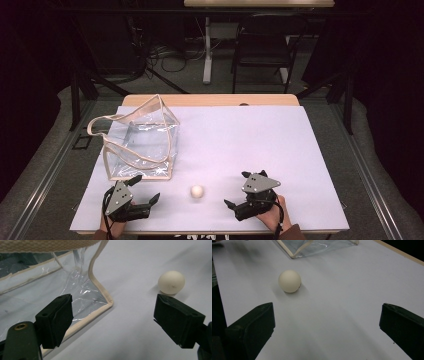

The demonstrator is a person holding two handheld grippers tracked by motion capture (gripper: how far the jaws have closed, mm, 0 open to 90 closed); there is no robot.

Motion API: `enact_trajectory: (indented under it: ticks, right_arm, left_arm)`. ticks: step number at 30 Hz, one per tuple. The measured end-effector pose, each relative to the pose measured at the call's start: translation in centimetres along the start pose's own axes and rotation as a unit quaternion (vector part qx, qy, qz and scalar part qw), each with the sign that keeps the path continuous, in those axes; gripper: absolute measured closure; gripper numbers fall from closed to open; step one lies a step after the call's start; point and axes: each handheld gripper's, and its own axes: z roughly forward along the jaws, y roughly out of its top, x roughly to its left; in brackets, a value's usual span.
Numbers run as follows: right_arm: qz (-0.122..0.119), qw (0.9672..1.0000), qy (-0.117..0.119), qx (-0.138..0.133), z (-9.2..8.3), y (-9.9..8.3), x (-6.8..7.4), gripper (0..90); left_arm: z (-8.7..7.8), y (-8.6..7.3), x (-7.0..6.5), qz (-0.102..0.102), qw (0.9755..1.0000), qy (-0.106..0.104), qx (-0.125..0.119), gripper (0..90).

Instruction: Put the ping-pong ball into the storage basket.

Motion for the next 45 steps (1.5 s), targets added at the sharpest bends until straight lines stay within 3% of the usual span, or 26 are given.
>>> enact_trajectory:
  ticks: [14,45]
  right_arm:
    - [-0.007,0.9999,0.012,0.007,1.4,0.5,0.5,0.0]
    - [0.007,0.9988,0.047,0.016,5.3,2.4,1.2,0.0]
  left_arm:
    - [0.1,0.0,0.0,0.000,1.0000,-0.001,-0.001,15.8]
    - [0.2,0.0,0.0,-0.003,1.0000,-0.003,-0.001,15.9]
